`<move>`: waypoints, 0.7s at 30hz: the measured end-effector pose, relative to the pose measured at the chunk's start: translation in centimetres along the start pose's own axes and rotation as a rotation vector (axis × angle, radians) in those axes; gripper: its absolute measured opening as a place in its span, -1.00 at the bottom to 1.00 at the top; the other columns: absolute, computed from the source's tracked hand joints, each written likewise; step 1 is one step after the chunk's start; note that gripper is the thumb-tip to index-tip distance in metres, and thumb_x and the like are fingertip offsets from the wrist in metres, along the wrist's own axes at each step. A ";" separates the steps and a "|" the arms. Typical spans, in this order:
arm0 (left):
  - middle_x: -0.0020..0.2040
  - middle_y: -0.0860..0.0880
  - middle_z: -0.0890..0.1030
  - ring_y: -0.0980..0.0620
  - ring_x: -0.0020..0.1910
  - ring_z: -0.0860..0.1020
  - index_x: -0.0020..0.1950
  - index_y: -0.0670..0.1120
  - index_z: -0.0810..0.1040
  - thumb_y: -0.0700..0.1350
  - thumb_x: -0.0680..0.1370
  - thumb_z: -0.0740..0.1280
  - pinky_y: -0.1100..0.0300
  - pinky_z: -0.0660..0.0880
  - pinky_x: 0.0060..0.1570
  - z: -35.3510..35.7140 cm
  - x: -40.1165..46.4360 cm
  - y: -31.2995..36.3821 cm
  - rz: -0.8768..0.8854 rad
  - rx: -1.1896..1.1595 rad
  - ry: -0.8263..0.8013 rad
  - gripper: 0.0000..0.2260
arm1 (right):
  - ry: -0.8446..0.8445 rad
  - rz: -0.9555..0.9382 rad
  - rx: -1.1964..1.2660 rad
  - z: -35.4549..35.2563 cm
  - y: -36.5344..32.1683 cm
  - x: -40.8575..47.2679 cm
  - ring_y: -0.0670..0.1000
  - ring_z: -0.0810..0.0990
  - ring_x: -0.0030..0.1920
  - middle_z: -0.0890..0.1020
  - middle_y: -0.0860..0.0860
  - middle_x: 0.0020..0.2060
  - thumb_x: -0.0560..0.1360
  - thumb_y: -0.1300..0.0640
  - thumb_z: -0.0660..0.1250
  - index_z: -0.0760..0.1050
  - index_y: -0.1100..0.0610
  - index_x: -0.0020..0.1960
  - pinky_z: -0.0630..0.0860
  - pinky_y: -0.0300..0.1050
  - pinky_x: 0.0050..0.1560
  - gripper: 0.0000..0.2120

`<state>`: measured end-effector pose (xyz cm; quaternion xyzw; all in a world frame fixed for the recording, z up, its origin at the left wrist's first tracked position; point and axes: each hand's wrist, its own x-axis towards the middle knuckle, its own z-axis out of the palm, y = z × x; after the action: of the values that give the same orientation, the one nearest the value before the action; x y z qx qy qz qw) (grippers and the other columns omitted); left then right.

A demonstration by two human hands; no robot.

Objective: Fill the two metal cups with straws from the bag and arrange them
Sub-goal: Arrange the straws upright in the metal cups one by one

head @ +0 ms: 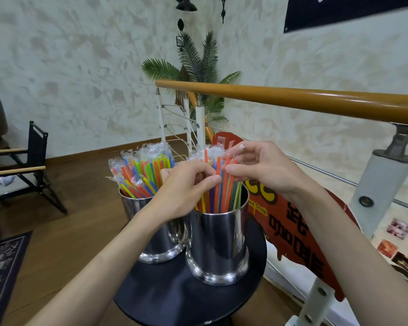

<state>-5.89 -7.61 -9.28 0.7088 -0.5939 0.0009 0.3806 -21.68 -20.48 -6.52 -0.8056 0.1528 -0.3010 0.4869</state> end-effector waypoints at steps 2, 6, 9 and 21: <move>-0.14 0.02 0.63 0.14 -0.04 0.52 -0.20 0.19 0.55 0.12 0.62 0.30 0.06 0.18 0.07 0.0 0.0 0.0 0.001 0.006 -0.004 -0.80 | -0.009 0.018 0.001 0.1 0.1 0.0 0.03 0.74 -0.11 0.73 -0.01 -0.19 0.49 0.28 0.50 0.65 0.13 0.08 0.65 -0.16 -0.09 -0.81; -0.06 0.03 0.66 0.14 0.01 0.51 -0.17 0.19 0.56 0.08 0.65 0.27 0.11 0.13 0.02 -0.2 -0.2 0.2 0.001 0.026 -0.015 -0.80 | -0.026 0.023 -0.005 0.3 0.2 0.1 0.00 0.73 -0.12 0.71 -0.03 -0.20 0.49 0.27 0.50 0.66 0.14 0.12 0.65 -0.16 -0.08 -0.79; -0.06 0.06 0.65 0.15 0.02 0.50 -0.14 0.16 0.58 0.09 0.65 0.26 0.08 0.13 0.03 -0.3 -0.2 0.3 0.009 0.020 -0.015 -0.80 | -0.023 0.026 -0.011 0.3 0.2 0.1 -0.01 0.73 -0.13 0.71 -0.02 -0.20 0.49 0.26 0.51 0.67 0.14 0.12 0.64 -0.18 -0.10 -0.78; -0.22 0.08 0.59 0.12 -0.16 0.51 0.25 0.05 0.31 -0.05 0.50 0.37 0.08 0.15 0.10 -0.4 -0.5 0.8 0.046 0.209 0.175 -0.63 | 0.090 -0.107 -0.035 0.1 -0.3 0.3 -0.10 0.70 -0.12 0.69 0.04 -0.10 0.56 0.26 0.43 0.62 0.06 -0.04 0.62 -0.21 -0.13 -0.90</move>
<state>-6.57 -6.93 -8.76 0.7281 -0.5712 0.1334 0.3548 -21.35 -20.45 -6.20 -0.8065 0.1365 -0.3597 0.4488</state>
